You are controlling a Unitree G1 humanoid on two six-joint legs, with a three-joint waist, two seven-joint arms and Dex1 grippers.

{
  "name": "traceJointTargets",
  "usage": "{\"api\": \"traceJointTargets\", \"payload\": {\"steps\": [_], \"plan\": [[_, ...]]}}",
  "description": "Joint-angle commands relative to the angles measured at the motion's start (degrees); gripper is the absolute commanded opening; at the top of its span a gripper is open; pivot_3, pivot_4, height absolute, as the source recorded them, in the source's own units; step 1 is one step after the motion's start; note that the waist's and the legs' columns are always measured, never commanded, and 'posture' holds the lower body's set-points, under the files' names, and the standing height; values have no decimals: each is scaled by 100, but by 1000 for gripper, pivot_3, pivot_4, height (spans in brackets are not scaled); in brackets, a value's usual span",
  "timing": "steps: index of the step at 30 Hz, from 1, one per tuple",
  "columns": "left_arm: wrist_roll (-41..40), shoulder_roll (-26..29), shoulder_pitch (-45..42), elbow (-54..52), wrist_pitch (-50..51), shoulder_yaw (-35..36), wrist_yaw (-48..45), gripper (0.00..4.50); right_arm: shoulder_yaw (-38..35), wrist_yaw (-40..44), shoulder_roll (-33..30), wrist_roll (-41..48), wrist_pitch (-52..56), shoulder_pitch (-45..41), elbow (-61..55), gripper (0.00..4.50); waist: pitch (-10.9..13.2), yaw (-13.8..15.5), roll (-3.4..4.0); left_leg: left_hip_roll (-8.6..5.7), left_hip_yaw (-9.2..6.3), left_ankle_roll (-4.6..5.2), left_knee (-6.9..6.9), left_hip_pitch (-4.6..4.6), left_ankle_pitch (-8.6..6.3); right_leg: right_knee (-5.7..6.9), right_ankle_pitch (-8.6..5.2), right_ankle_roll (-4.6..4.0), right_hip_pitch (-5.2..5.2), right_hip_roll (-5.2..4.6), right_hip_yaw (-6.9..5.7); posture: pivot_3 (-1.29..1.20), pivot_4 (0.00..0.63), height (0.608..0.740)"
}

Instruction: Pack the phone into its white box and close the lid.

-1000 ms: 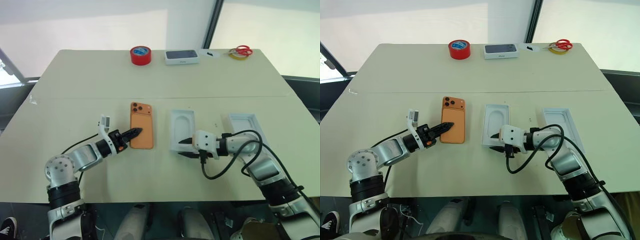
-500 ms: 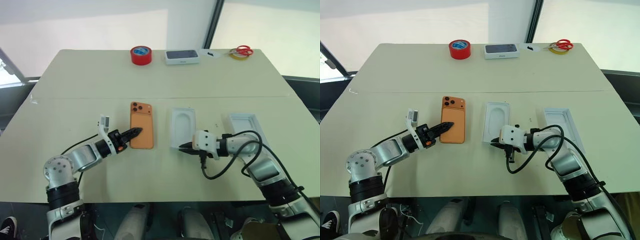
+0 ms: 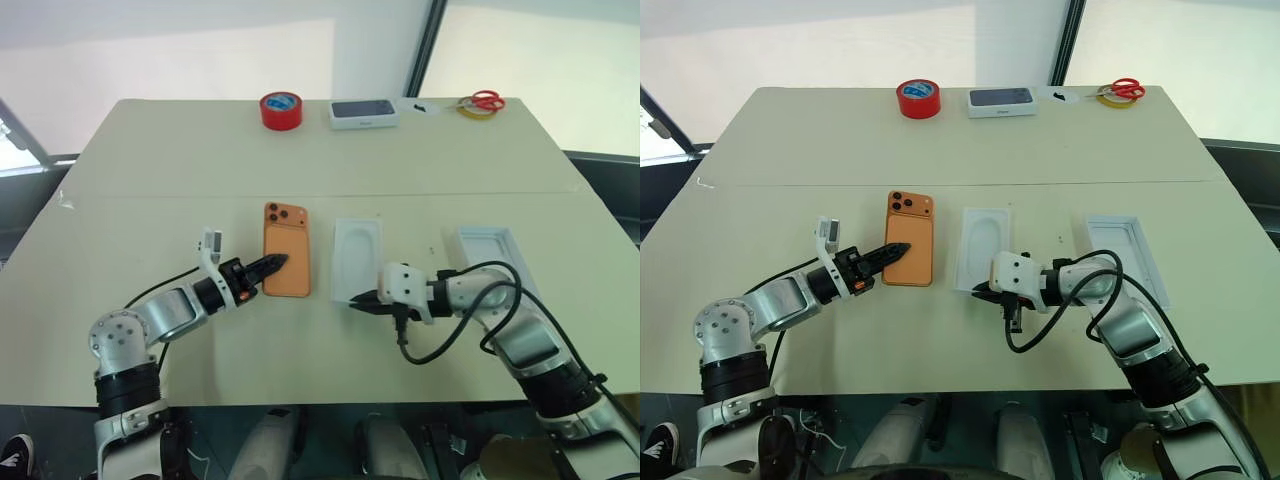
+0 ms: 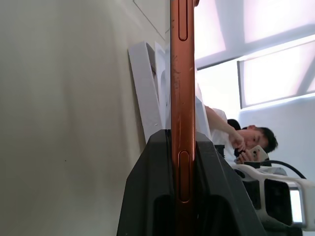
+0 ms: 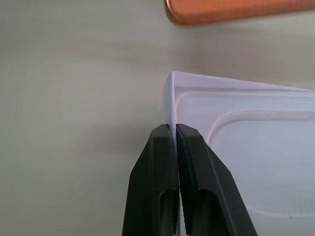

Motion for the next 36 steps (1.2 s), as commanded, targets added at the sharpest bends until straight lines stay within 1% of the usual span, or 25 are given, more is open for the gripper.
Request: {"api": "traceJointTargets", "payload": {"steps": [1, 4, 6, 7, 9, 10, 11, 12, 13, 14, 15, 16, 19, 24, 28, 30, 32, 33, 35, 36], "plan": [[-339, -20, -203, -167, -145, -57, -16, 0, 150, -193, 143, -7, 104, 5, -325, 173, 0, 3, 0, 0, 0, 0, 0, 0, 0, 0, 0, 0, 0, 0, 0, 0, 150, 740], [-375, -50, -216, -238, -198, -219, -113, 0, 241, -262, 179, -60, 94, -28, -308, 173, 1, 22, 0, -1, 1, 0, 1, -1, 0, 0, 0, 0, 0, -1, 0, 0, 150, 740], [-355, -78, -218, -223, -219, -341, -131, 0, 186, -183, 228, 215, 417, -86, -384, 173, 1, 29, 0, -2, 1, 0, 1, -2, 0, -1, 0, 0, 0, -1, 0, 0, 150, 740], [-295, -93, -223, -203, -249, -400, -153, 0, 136, -104, 233, 402, 644, -117, -440, 399, 1, 30, 0, -2, 1, 0, 1, -2, 0, -1, 0, 0, 0, -1, 0, 0, 150, 740], [-197, -114, -238, -168, -314, -505, -202, 0, 54, -36, 202, 614, 857, -145, -551, 982, 1, 28, -1, -1, 0, 0, 1, -1, 0, -1, 0, 0, 0, 0, 0, 0, 150, 740], [-170, -125, -246, -153, -345, -552, -215, 0, 18, -34, 176, 671, 889, -148, -607, 1427, 1, 27, -1, -1, 0, 1, 1, -1, 0, -1, 0, 0, 0, 0, 0, 0, 150, 740], [-154, -175, -282, -99, -370, -616, -216, 0, -223, -23, 144, 913, 981, -149, -685, 2006, 1, 26, -1, -1, 0, 1, 1, -2, 0, -1, 0, 0, -1, -1, 0, 0, 150, 740], [-147, -207, -306, -60, -392, -665, -218, 0, -400, -17, 119, 1097, 1059, -149, -740, 2468, 2, 29, 0, -1, 0, 1, 1, -2, 0, -1, 0, 0, 0, -1, 0, 0, 150, 740], [-94, -218, -325, -43, -421, -732, -262, 0, -554, 3, 68, 1206, 1049, -142, -753, 3076, 4, 46, -3, -1, 1, 1, 2, -5, 0, -1, 0, 0, -1, -1, 0, 0, 150, 740], [-30, -223, -337, -33, -456, -795, -304, 0, -663, 21, 7, 1282, 1038, -132, -753, 3484, 4, 64, -3, -1, 0, 2, 5, -7, -1, -2, 0, 0, -1, -1, -2, 0, 150, 740], [28, -224, -352, -7, -473, -851, -326, 0, -751, 46, -67, 1333, 1027, -119, -734, 4143, 3, 81, -2, -1, 0, 3, 5, -7, -1, -7, 0, 0, 1, -1, -1, 0, 150, 740], [78, -240, -387, 56, -477, -915, -380, 0, -883, 97, -205, 1359, 997, -99, -634, 4477, 4, 100, -2, -1, 1, 4, 5, -7, -2, -10, 0, 0, 1, -1, -1, 0, 150, 740], [243, -282, -503, 259, -480, -1084, -496, 0, -1143, 189, -678, 1083, 457, -65, 2, 4477, 4, 131, -2, -2, 3, 10, 5, -11, -6, -22, 0, 0, 2, -1, -1, 0, 150, 740], [348, -350, -483, 389, -473, -1149, -571, 0, -1367, 196, -849, 974, -228, -95, 839, 4477, 6, 117, -3, -2, 3, 13, 5, -20, -8, -28, 1, 2, -2, -2, -3, 0, 150, 740], [460, -467, -414, 477, -456, -1188, -586, 0, -1332, 134, -884, 828, -555, -82, 1103, 4477, 7, 117, -1, -1, 3, 14, 4, -21, -8, -27, 9, 17, -4, -1, -2, 0, 150, 740], [444, -553, -414, 519, -426, -1156, -564, 963, -1317, 123, -865, 820, -597, -69, 1108, 4500, 7, 123, -1, -1, 3, 14, 6, -21, -7, -26, 9, 17, -3, -1, -2, 0, 150, 740], [594, -542, -407, 441, -431, -1201, -496, 1660, -1316, 107, -843, 822, -596, -79, 1104, 4500, 7, 123, -1, -2, 3, 14, 10, -21, -8, -27, 9, 17, -2, -1, -2, 0, 150, 740], [654, -513, -400, 373, -417, -1224, -468, 2267, -1308, 101, -841, 811, -609, -86, 1108, 4500, 8, 122, -1, -2, 3, 14, 11, -21, -8, -27, 9, 17, -1, -2, -2, 0, 150, 740], [603, -437, -390, 270, -310, -1191, -447, 3114, -1300, 91, -837, 800, -622, -101, 1118, 4500, 7, 123, 0, -2, 3, 14, 12, -21, -8, -26, 8, 14, 0, -1, -3, 0, 150, 740], [514, -385, -387, 209, -238, -1141, -433, 3114, -1302, 83, -831, 800, -621, -114, 1135, 4500, 7, 122, 0, -2, 3, 14, 14, -19, -8, -26, 5, 9, 3, -1, -3, 0, 150, 740]]}}
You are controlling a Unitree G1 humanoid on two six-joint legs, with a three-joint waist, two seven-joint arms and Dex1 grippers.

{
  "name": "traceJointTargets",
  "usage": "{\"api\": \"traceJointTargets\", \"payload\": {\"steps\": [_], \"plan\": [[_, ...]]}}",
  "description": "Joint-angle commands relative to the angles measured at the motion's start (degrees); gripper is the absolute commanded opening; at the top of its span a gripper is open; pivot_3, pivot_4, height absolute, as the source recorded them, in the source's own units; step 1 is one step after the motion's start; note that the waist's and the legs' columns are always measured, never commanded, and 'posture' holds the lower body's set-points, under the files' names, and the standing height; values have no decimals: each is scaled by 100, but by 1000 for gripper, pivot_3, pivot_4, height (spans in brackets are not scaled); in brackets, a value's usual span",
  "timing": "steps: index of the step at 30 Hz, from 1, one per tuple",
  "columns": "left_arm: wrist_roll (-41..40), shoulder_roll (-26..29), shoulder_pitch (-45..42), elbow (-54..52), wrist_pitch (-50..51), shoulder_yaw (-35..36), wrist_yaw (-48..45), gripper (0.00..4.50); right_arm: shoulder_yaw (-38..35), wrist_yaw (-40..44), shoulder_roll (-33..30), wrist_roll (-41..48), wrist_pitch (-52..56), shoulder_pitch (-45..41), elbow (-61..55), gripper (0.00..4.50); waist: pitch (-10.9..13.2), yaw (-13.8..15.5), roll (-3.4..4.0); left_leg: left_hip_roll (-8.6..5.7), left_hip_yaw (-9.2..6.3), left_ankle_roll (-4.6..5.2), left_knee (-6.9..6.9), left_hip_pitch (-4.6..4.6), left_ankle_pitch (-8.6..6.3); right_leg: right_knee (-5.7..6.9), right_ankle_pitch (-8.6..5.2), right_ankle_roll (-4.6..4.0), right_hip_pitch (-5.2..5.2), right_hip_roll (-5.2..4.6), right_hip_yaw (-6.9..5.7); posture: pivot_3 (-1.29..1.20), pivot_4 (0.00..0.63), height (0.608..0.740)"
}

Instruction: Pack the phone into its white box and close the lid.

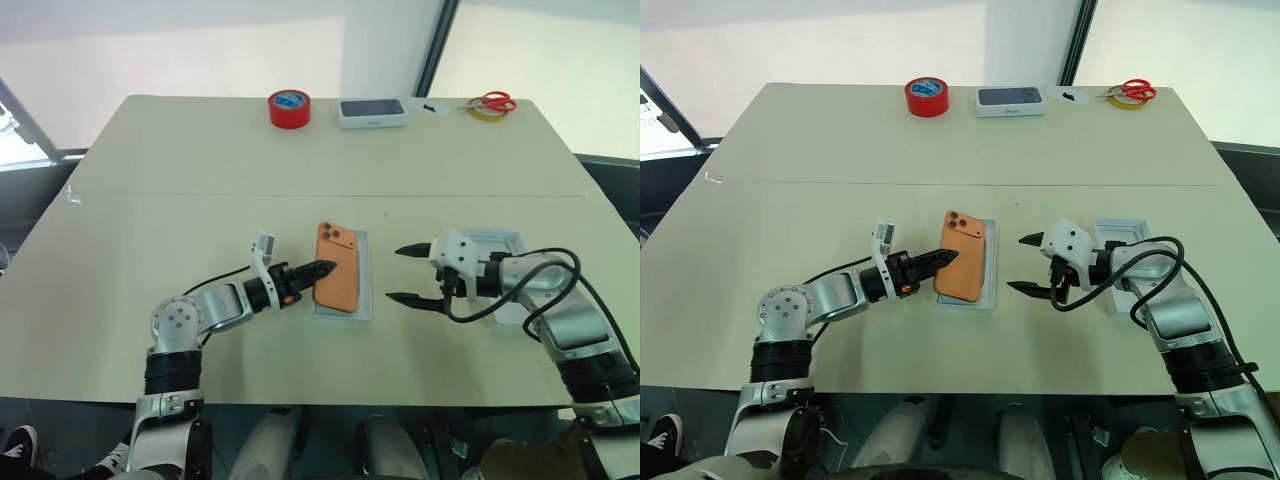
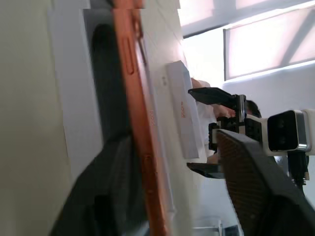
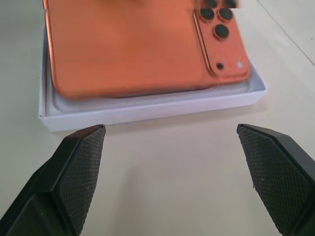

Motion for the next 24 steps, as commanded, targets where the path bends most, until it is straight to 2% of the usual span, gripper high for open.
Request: {"api": "traceJointTargets", "payload": {"steps": [1, 5, 10, 12, 13, 16, 18, 20, 24], "plan": [[-185, 170, -7, -273, 169, 140, 54, 3114, -109, -28, -23, 17, -94, -82, -34, 4500, 0, -1, 0, 0, 0, 0, 0, 0, 0, 0, -4, -7, 0, 0, 0, 0, 150, 740], [-347, 518, -13, -443, 382, 256, -28, 3114, -80, -64, 15, -18, -140, -109, -1, 4500, 1, -6, -1, 0, -1, 0, 0, -1, 0, 1, -4, -7, -3, 1, 0, 0, 150, 740], [-77, 1179, 48, -679, 266, 321, -348, 3114, -60, -66, 106, 23, -96, -182, 69, 4500, 1, -5, 2, 0, -1, -1, -4, -1, 0, 3, -3, -5, -7, 2, 1, 0, 150, 740], [264, 1369, -33, -573, -3, 278, -370, 2611, -60, -153, 145, -47, -106, -229, 160, 3944, 1, -2, 2, 0, 0, -1, -4, 0, 0, 3, -3, -6, -6, 1, 2, 0, 150, 740], [792, 1550, -36, -645, -385, -10, -483, 2340, -33, -192, 156, -131, -189, -240, 210, 3671, 1, -2, 2, 0, 0, -1, -4, 0, 0, 3, -4, -7, -6, 1, 2, 0, 150, 740], [2216, 2020, -24, -826, -1484, -1057, -1097, 914, 225, -380, 149, -620, -550, -299, 495, 2234, 1, 8, 3, 0, 5, -2, -4, 0, 1, 1, -2, -12, -5, -1, 3, 0, 150, 740], [2578, 2051, -103, -820, -1758, -1477, -1445, 13, 390, -435, 183, -840, -660, -333, 669, 1207, 0, 17, 6, -2, 6, -2, -4, 0, 0, -2, -2, -13, -3, -1, 5, 0, 150, 740], [2950, 2052, -165, -738, -1942, -1870, -1713, 0, 492, -500, 268, -948, -644, -412, 806, 85, 0, 13, 6, -6, 6, 0, -7, -1, -1, -4, -2, -12, -4, -1, 5, 0, 150, 740], [3698, 2048, -404, -430, -2192, -2709, -2276, 0, 785, -494, 313, -1303, -893, -539, 965, 25, 1, 1, 9, -2, 4, -3, -11, 0, 1, 2, 6, 3, -10, 1, 4, 0, 150, 740]]}}
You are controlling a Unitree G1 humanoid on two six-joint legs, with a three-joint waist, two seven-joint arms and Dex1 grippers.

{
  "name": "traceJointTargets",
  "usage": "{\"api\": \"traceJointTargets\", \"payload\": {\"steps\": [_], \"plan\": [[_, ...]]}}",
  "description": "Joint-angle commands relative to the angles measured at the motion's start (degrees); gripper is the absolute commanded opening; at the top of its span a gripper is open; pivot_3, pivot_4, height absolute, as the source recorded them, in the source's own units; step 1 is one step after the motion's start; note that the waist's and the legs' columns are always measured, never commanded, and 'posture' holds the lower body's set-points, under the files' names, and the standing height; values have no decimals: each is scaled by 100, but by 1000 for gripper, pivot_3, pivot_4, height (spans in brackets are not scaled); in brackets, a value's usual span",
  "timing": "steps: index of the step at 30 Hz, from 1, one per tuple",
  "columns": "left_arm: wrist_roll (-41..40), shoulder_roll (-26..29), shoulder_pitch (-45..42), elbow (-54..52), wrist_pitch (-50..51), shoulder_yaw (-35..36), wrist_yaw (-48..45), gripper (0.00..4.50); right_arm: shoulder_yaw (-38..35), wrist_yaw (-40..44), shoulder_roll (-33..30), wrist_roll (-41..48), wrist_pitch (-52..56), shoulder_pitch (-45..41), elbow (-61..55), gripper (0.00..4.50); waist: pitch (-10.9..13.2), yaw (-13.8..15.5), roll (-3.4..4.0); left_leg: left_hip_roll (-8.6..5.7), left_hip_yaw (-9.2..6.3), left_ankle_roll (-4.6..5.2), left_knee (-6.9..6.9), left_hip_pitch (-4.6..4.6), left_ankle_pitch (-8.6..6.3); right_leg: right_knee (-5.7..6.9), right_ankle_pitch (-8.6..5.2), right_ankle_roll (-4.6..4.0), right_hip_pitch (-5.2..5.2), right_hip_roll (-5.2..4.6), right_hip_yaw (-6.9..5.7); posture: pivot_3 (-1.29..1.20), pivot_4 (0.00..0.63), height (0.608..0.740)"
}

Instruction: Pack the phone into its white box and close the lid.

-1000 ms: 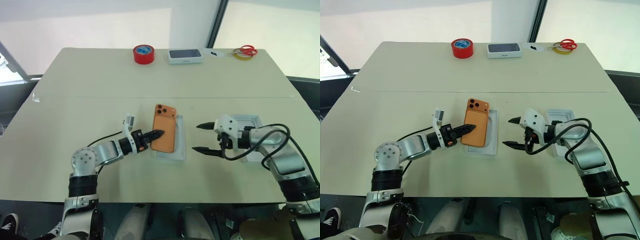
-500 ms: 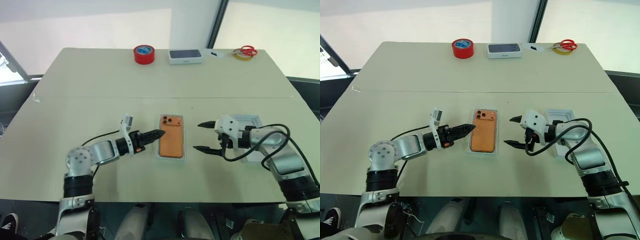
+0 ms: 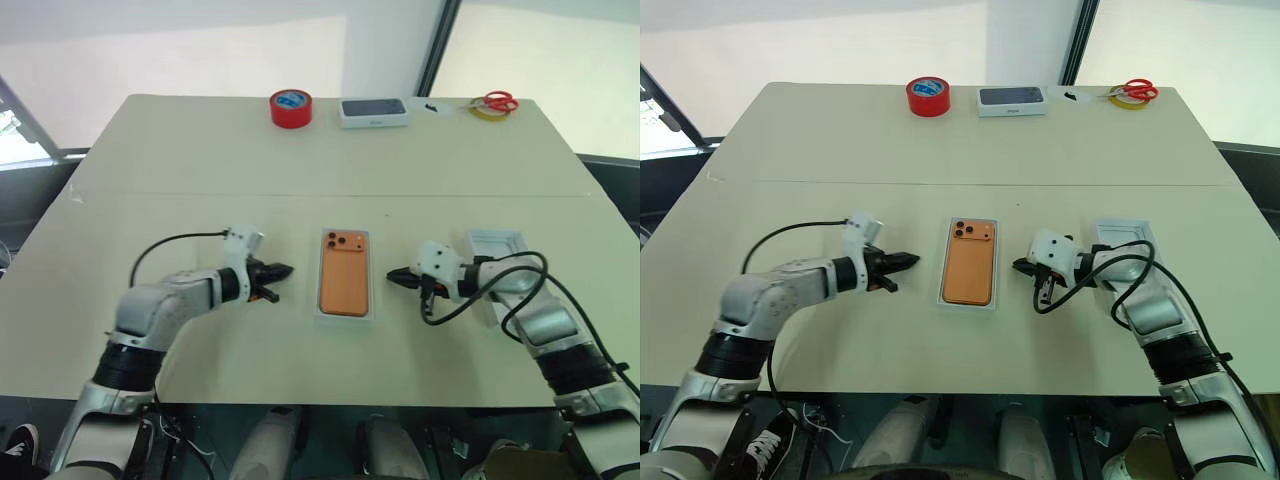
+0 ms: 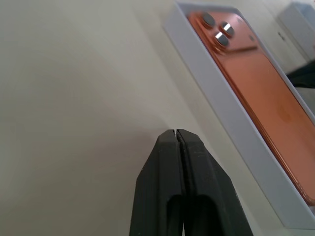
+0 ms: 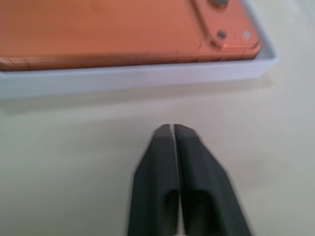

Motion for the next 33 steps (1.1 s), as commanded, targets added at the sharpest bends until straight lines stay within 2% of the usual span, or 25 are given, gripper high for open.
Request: {"api": "traceJointTargets", "payload": {"steps": [1, 6, 9, 12, 18, 22, 31, 33], "plan": [[525, -21, -220, 147, -231, -523, -487, 0, 76, 9, 42, -123, -131, -140, 12, 25, -1, -2, 2, 3, -1, -1, 0, 1, 0, 1, 0, 0, 0, 2, 0, 0, 150, 740], [1429, -309, -302, 593, -1705, -1159, -1329, 0, -86, -32, -25, -70, -157, -175, 35, 25, -3, 10, 5, 2, -2, 0, 0, 5, 0, 3, -8, -13, 6, 0, -1, 0, 150, 740], [1360, -669, -383, 776, -1875, -1027, -1668, 0, -195, -27, -159, -41, -188, -87, -1, 25, -2, 44, 5, -1, -3, 0, 1, 4, 0, -1, -7, -13, 8, -2, -4, 0, 150, 740], [1699, -1042, -598, 1325, -2251, -1101, -1782, 0, -333, 10, -400, -15, -238, 79, -7, 25, -1, 165, 4, -9, -2, 4, 6, 1, -2, -4, -5, -8, 8, -6, -4, 0, 150, 740], [1971, -1670, -967, 1980, -2460, -1034, -1926, 0, -612, 107, -786, 57, -294, 365, -15, 25, 0, 163, 4, -9, -4, 4, 11, 0, -1, -3, 0, 2, 11, -8, -8, 0, 150, 740], [2147, -1900, -1057, 2186, -2534, -1017, -2036, 0, -800, 95, -960, 108, -356, 542, -36, 25, 0, 152, 3, -9, -6, 5, 12, -1, -1, -3, 1, 5, 11, -8, -11, 0, 150, 740], [2326, -2157, -1027, 2187, -2589, -831, -1978, 0, -983, 108, -1128, 95, -496, 669, 133, 25, 1, 148, 4, -8, -6, 5, 13, -1, -1, -2, 1, 7, 11, -7, -13, 0, 150, 740], [2406, -2090, -1059, 2281, -2656, -751, -1910, 0, -1113, 234, -1132, 364, -148, 684, 86, 25, 1, 141, 4, -8, -6, 5, 14, -1, -1, -2, 1, 7, 11, -7, -13, 0, 150, 740]]}}
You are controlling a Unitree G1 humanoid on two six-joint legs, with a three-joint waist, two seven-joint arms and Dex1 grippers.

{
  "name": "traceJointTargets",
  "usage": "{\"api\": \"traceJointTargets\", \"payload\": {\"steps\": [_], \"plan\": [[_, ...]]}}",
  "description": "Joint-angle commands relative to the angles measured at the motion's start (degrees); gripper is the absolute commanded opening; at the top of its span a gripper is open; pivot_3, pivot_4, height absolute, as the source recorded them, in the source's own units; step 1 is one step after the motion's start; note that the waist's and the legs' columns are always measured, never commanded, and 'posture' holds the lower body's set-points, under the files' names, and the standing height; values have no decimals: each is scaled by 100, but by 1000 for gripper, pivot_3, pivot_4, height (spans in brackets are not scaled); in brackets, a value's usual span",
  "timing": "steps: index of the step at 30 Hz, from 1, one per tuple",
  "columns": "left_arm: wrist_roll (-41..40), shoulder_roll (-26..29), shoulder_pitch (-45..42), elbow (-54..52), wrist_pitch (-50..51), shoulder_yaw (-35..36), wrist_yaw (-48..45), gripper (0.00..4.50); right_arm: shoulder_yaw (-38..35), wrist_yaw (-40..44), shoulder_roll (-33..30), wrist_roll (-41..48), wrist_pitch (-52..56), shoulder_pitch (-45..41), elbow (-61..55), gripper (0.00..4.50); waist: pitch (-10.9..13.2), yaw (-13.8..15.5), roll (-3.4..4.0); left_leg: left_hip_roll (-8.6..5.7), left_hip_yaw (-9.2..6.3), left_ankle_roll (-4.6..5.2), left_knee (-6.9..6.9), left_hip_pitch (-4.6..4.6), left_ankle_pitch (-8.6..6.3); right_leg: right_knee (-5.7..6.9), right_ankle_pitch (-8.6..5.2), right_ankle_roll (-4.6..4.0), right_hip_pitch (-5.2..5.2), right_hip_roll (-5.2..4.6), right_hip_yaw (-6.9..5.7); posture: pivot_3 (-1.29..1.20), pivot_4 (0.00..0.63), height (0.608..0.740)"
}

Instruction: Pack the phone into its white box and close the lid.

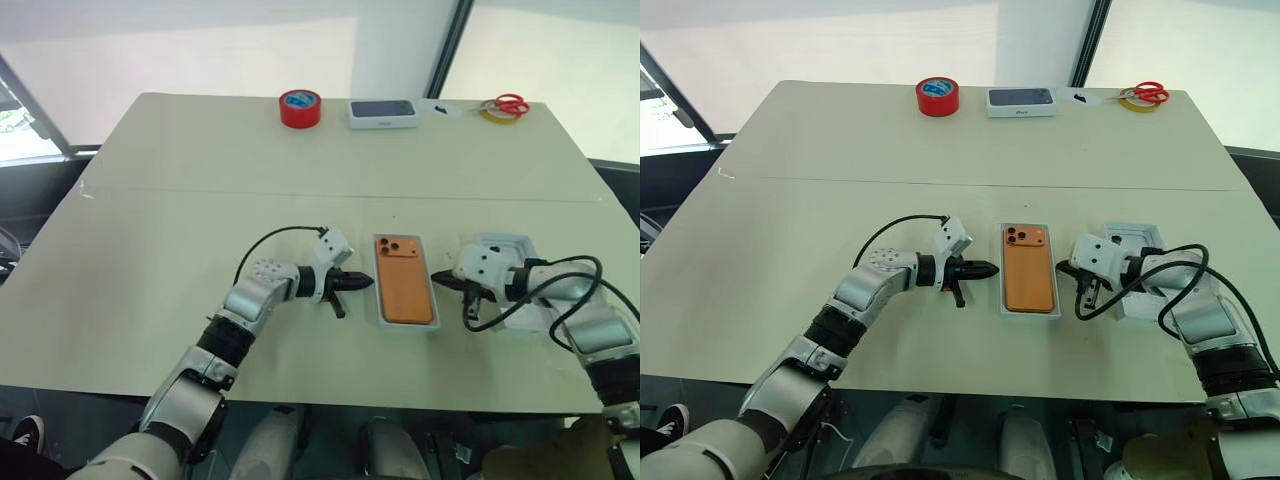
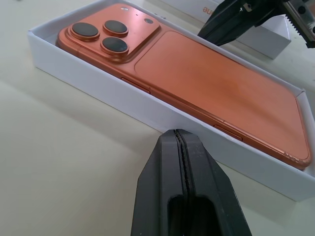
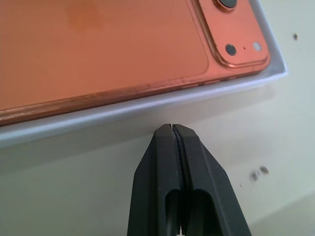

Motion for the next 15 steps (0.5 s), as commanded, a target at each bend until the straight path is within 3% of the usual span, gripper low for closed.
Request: {"api": "traceJointTargets", "payload": {"steps": [1, 5, 11, 15], "plan": [[34, 49, -89, 61, -98, 258, 49, 0, -408, 193, -98, 497, 468, 21, -149, 25, 0, -6, 0, 0, 0, 0, 0, 0, 0, 0, 0, 0, 0, 0, 0, 0, 150, 740], [-59, 314, 3, -223, -25, 555, -35, 1297, -751, 222, -199, 867, 963, 35, -475, 1319, 1, -31, 2, 3, -2, 0, 0, 0, 0, 3, 1, 1, -1, 4, -1, 0, 150, 740], [-312, 1057, 447, -1125, -494, 1102, -439, 4317, -1271, -522, -204, 980, 2051, 37, -1219, 4448, 3, -145, 9, 8, -2, -1, -4, 0, 1, 8, 1, 2, -5, 5, 0, 0, 150, 740], [-305, 1476, 751, -1286, -1435, 1467, -739, 4317, -1485, -674, -342, 1440, 3806, 259, -2075, 4448, 3, -141, 10, 7, -2, -1, -4, 0, 0, 7, 0, -1, -6, 4, 3, 0, 150, 740]]}}
